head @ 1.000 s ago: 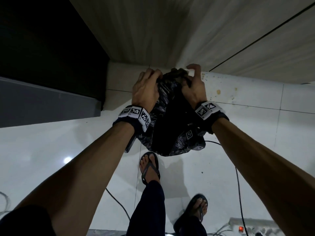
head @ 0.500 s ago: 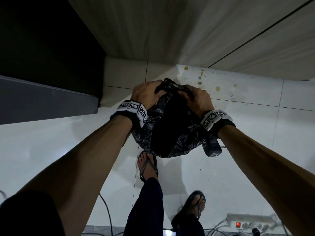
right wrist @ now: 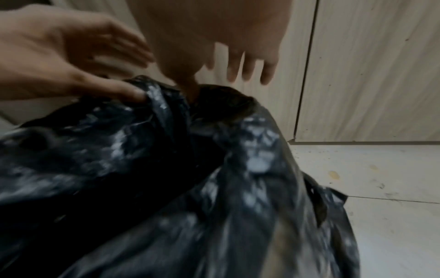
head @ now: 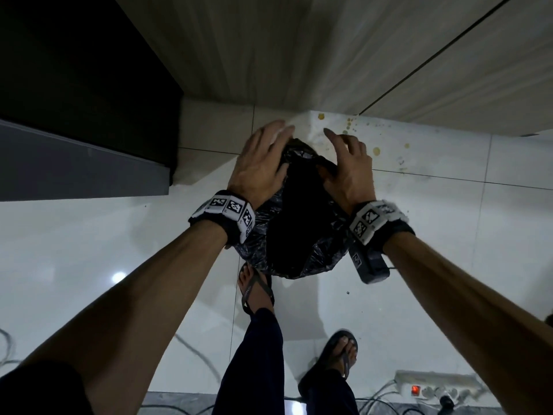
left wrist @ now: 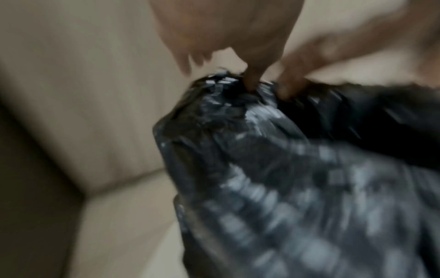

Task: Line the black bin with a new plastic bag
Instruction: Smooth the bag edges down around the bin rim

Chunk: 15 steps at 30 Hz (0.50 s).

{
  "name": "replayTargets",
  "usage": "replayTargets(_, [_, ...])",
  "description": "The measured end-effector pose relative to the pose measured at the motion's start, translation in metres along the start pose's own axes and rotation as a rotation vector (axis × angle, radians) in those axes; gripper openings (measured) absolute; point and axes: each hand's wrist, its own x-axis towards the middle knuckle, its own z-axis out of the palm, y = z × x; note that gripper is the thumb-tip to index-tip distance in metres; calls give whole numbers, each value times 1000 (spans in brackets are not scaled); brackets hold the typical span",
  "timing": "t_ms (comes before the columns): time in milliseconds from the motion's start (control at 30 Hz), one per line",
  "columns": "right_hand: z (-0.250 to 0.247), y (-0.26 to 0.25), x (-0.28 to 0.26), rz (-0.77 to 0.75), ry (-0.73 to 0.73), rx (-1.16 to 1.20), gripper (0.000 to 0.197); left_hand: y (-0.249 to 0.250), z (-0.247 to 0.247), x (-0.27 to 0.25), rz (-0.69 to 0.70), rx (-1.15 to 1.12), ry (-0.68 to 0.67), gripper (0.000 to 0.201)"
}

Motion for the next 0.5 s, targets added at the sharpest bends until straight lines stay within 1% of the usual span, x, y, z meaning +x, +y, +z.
replayTargets(33, [0, -4, -8, -9, 57, -21, 63, 2, 2, -3, 71, 41, -30, 62])
replayTargets(67, [2, -6, -16, -14, 96, -19, 61, 3, 5, -6, 104, 67, -90, 65])
replayTargets(100, [5, -6, -24, -18, 100, 12, 60, 2, 9, -7, 106, 81, -163, 69])
replayTargets(167, [14, -6, -37, -26, 17, 125, 62, -1, 14, -8, 49, 67, -276, 76])
replayTargets(200, [19, -4, -41, -29, -22, 163, 64, -2, 15, -6, 10, 50, -303, 77])
replayTargets(267, [23, -1, -40, -12, -57, 166, 63, -2, 15, 0, -60, 12, -345, 79])
replayTargets(333, [23, 2, -34, -2, -69, 135, 56, -2, 15, 5, -119, -36, -343, 72])
replayTargets(433, [19, 5, -23, 0, -94, 193, 47, -7, 12, 7, -162, -112, -225, 44])
replayTargets(500, [15, 8, -17, -12, -107, 215, 44, -12, 10, 6, -226, -191, -192, 37])
